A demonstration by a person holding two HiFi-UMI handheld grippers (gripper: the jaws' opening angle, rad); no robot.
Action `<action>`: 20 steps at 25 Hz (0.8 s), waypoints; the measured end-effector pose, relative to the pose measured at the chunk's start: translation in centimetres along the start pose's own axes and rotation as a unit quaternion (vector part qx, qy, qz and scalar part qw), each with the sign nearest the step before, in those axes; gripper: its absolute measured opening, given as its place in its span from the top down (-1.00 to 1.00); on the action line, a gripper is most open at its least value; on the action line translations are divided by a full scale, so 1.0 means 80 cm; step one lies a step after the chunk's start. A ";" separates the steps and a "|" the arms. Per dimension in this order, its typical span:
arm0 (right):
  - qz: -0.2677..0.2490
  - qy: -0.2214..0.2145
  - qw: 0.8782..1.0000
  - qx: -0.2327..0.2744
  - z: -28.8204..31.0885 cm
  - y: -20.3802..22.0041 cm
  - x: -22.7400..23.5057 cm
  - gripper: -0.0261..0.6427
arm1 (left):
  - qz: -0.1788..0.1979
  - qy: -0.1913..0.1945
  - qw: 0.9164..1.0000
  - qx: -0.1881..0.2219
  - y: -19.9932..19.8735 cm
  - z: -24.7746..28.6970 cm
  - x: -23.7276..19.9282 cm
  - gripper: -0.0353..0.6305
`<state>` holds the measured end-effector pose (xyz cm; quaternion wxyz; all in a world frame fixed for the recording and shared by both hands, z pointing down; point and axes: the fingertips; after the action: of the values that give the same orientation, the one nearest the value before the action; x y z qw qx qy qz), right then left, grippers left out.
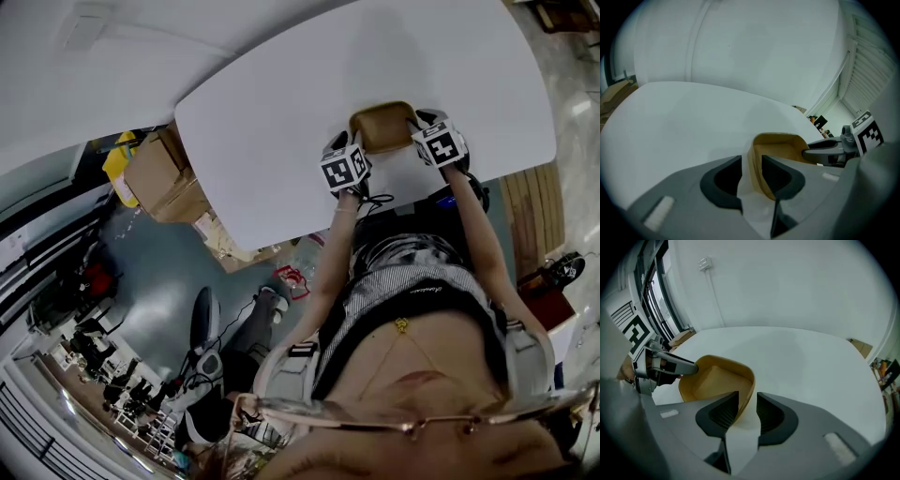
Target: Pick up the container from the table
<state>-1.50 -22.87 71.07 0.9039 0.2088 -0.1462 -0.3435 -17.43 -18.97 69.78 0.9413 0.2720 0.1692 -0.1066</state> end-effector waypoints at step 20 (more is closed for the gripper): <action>0.012 0.008 1.000 -0.022 0.020 0.005 0.002 0.67 | 0.009 -0.006 0.999 -0.031 0.017 0.033 0.004 0.68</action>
<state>-1.83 -23.15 72.66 0.9134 0.1902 -0.1339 -0.3340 -16.05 -19.30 72.40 0.9513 0.2433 0.1641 -0.0944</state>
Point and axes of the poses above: the fingertips, and each gripper's own axes: z forward along the fingers, x to its right, y out of its underside, and after that the axes turned 2 degrees about -z, right-handed
